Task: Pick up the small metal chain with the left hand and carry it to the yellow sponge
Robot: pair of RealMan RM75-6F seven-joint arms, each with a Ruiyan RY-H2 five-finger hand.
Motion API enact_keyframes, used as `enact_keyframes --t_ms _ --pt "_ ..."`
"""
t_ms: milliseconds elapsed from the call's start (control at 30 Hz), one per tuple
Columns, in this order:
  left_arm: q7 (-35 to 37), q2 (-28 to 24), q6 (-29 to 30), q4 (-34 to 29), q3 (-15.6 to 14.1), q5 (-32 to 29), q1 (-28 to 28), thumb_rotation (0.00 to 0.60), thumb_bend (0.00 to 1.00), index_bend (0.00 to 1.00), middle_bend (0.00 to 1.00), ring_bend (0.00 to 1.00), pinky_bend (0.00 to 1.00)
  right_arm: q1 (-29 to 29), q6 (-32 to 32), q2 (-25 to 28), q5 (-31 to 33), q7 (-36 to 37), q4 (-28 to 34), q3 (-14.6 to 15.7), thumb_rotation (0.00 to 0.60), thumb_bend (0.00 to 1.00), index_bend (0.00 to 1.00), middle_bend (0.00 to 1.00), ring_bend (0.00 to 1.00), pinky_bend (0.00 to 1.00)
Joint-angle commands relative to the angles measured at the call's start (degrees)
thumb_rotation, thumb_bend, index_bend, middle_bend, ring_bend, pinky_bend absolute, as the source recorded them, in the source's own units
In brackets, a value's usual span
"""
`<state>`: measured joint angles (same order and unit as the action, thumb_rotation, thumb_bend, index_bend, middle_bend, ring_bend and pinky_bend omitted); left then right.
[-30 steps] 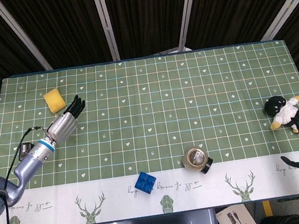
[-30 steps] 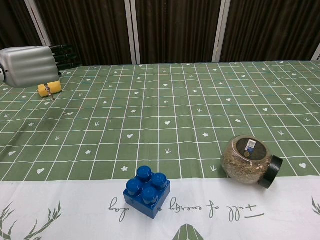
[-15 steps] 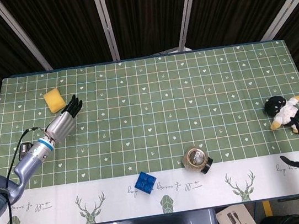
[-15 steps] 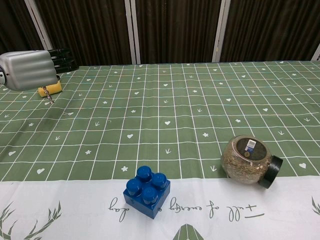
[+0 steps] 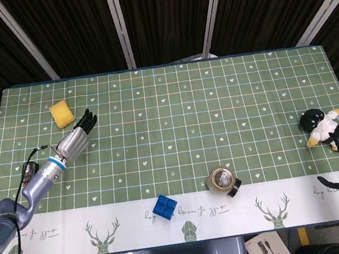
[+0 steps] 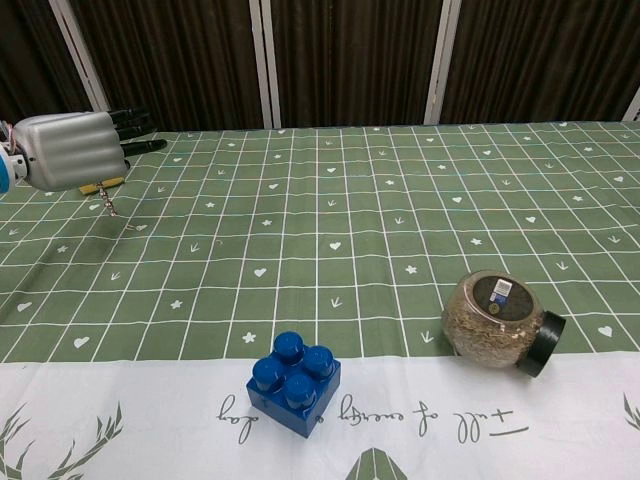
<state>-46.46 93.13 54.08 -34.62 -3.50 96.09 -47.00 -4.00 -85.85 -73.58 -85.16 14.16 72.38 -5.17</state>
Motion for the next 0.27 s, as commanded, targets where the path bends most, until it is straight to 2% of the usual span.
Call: enact_keyframes --t_ms 33,267 --pt "0.4 0.5 -0.1 0.6 -0.2 0.0 0.0 0.6 0.47 0.56 0.0 0.0 0.0 0.0 0.0 0.0 0.1 0.1 0.0 0.0 0.6 0.04 0.06 0.0 0.0 0.12" --pt "1.5 1.6 -0.1 2.2 -0.3 -0.1 -0.1 0.6 0.47 0.56 0.0 0.0 0.0 0.0 0.1 0.1 0.2 0.4 -0.1 -0.1 0.6 0.04 0.06 0.0 0.0 0.12"
